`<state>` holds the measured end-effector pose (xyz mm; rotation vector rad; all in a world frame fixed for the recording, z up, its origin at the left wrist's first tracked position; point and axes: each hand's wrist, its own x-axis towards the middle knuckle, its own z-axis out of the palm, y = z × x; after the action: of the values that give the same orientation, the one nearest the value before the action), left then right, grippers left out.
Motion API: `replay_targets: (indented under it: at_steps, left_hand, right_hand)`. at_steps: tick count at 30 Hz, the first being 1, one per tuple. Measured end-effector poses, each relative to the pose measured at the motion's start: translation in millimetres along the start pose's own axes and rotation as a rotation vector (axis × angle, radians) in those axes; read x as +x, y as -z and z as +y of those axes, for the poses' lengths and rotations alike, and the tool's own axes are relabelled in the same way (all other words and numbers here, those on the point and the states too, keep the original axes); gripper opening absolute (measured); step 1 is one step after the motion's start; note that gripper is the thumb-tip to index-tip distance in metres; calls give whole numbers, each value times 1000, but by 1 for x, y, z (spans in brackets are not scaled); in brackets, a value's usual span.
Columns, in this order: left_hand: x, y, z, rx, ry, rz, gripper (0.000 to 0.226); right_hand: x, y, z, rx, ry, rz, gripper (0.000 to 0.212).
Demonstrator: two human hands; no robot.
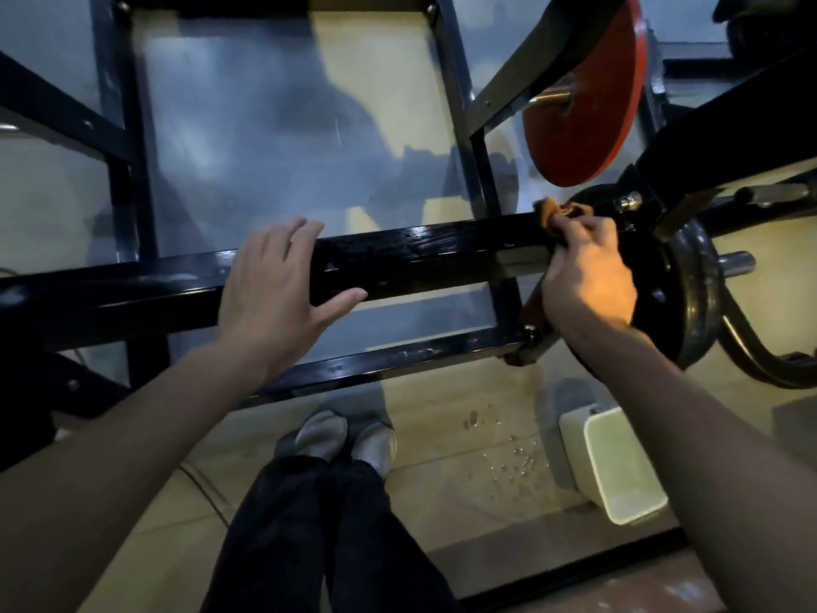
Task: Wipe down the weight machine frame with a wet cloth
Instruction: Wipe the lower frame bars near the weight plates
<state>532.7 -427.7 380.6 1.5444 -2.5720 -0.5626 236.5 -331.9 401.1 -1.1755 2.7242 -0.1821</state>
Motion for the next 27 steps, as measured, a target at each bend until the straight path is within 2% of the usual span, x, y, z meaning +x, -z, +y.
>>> replay_targets:
  at_steps: [2,3,5,8,10,12,14,18,21,27]
  left_hand:
    - [-27,1,-12,22,30,92,80]
    - [-40,2,-19,43,58,124,82]
    - [-63,7,-38,93,155,147,91]
    - [-78,21,-70,198,263,99,108]
    - [-77,34,-93,244,305,55,117]
    - [-67,48,-112,254,290,10,123]
    - [-58,60,-135,297,285,-64,120]
    - [-48,71,-163,226,285,-117,91]
    - [-46,67,-168,232,274,-97,91]
    - [-49,66,-170,249,286,-88,96]
  right_hand:
    - [-13,-4,-21,85,-83,4,43]
    - [-24,-8,-36,135,-39,5,43]
    - [-51,-18,-72,204,116,-28,47]
    - [-89,-27,-130,250,311,-161,51]
    - [-110,-36,-163,242,465,-220,53]
    - [-112,-38,-174,199,566,-203,54]
    - [-102,-39,-169,154,524,-176,54]
    - [-88,-27,-132,174,291,-87,51]
    - [-104,-33,-147,196,241,-67,47]
    - [-156,-60,-254,300,405,-231,49]
